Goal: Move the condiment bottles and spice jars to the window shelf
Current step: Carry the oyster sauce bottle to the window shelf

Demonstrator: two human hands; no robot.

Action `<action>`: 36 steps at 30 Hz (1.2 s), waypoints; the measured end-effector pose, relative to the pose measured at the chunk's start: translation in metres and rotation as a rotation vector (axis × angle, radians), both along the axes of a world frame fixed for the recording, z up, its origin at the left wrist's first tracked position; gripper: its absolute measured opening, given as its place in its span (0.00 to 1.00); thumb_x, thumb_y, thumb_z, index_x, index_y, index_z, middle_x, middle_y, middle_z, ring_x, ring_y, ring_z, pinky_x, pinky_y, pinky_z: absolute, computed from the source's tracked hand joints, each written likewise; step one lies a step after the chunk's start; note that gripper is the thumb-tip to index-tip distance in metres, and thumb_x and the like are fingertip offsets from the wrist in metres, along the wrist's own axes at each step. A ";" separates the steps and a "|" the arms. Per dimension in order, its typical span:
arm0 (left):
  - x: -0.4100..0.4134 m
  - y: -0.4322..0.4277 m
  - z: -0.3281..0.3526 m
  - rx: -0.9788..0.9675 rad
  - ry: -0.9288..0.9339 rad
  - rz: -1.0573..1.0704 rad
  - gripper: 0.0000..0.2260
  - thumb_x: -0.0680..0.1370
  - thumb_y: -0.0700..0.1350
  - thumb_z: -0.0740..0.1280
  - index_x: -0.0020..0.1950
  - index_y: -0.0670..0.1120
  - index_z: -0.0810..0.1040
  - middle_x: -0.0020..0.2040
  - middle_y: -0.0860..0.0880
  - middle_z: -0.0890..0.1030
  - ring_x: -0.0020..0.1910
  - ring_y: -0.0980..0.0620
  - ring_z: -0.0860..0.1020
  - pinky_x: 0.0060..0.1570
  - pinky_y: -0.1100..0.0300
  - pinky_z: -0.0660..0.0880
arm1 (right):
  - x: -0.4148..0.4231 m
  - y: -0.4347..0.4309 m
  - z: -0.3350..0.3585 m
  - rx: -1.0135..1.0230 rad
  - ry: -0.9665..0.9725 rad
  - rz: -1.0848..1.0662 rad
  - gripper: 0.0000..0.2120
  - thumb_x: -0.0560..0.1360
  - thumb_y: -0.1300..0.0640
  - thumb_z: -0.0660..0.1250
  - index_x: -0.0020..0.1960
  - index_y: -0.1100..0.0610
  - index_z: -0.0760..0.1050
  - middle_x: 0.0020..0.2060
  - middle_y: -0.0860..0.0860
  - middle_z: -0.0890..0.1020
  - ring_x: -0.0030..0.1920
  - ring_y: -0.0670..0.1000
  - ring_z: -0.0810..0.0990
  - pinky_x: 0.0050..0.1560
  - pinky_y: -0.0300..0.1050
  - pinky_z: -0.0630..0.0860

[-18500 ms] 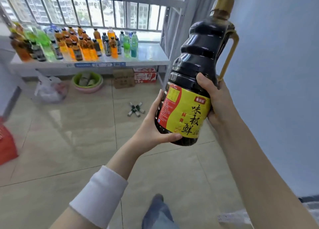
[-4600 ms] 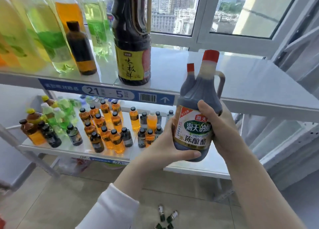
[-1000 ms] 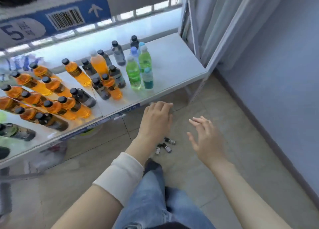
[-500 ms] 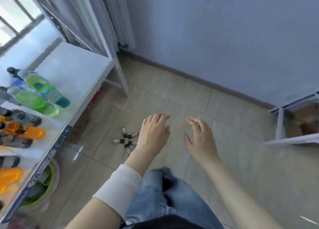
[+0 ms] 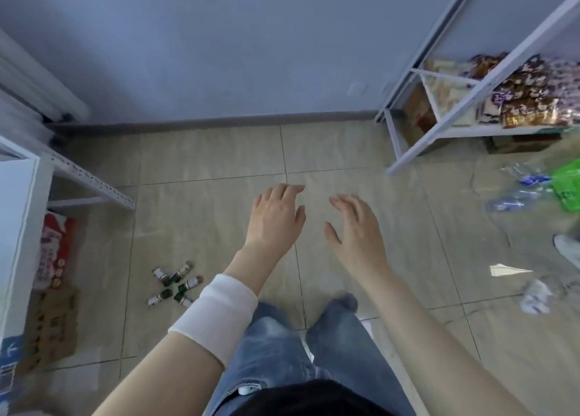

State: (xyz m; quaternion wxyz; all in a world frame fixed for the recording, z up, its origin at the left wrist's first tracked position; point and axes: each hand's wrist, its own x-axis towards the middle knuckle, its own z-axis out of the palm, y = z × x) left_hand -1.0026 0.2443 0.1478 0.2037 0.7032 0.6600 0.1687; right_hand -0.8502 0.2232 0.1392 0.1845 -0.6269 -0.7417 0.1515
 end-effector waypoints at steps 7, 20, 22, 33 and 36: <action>0.134 0.032 -0.003 0.000 0.049 -0.165 0.18 0.78 0.45 0.61 0.68 0.46 0.68 0.65 0.47 0.73 0.64 0.46 0.69 0.62 0.57 0.60 | 0.132 0.020 -0.005 0.068 0.050 -0.121 0.20 0.74 0.52 0.59 0.59 0.64 0.73 0.56 0.61 0.77 0.61 0.66 0.74 0.58 0.62 0.74; 0.407 0.091 0.022 0.224 0.189 -0.620 0.21 0.75 0.43 0.67 0.67 0.42 0.71 0.65 0.43 0.74 0.66 0.41 0.70 0.66 0.48 0.64 | 0.398 0.032 0.014 0.198 -0.102 -0.466 0.21 0.75 0.52 0.56 0.61 0.64 0.71 0.58 0.64 0.77 0.63 0.69 0.72 0.62 0.66 0.68; 0.439 0.108 0.022 0.285 0.236 -0.697 0.22 0.73 0.43 0.68 0.66 0.42 0.71 0.64 0.42 0.75 0.65 0.40 0.71 0.65 0.46 0.65 | 0.430 0.040 0.014 0.199 -0.170 -0.472 0.22 0.76 0.50 0.55 0.62 0.64 0.71 0.59 0.64 0.77 0.63 0.68 0.72 0.63 0.66 0.67; 0.602 0.239 0.043 0.393 0.218 -0.787 0.23 0.75 0.43 0.67 0.69 0.42 0.68 0.69 0.42 0.71 0.70 0.41 0.65 0.70 0.46 0.58 | 0.599 0.159 0.044 0.212 -0.381 -0.449 0.26 0.75 0.49 0.55 0.64 0.65 0.72 0.60 0.63 0.77 0.65 0.67 0.71 0.64 0.68 0.64; 0.640 0.270 0.050 0.442 0.220 -0.788 0.24 0.72 0.43 0.69 0.68 0.42 0.70 0.66 0.42 0.74 0.68 0.41 0.69 0.68 0.46 0.62 | 0.639 0.188 0.051 0.242 -0.377 -0.450 0.25 0.74 0.49 0.55 0.65 0.64 0.69 0.60 0.62 0.77 0.65 0.67 0.71 0.63 0.68 0.64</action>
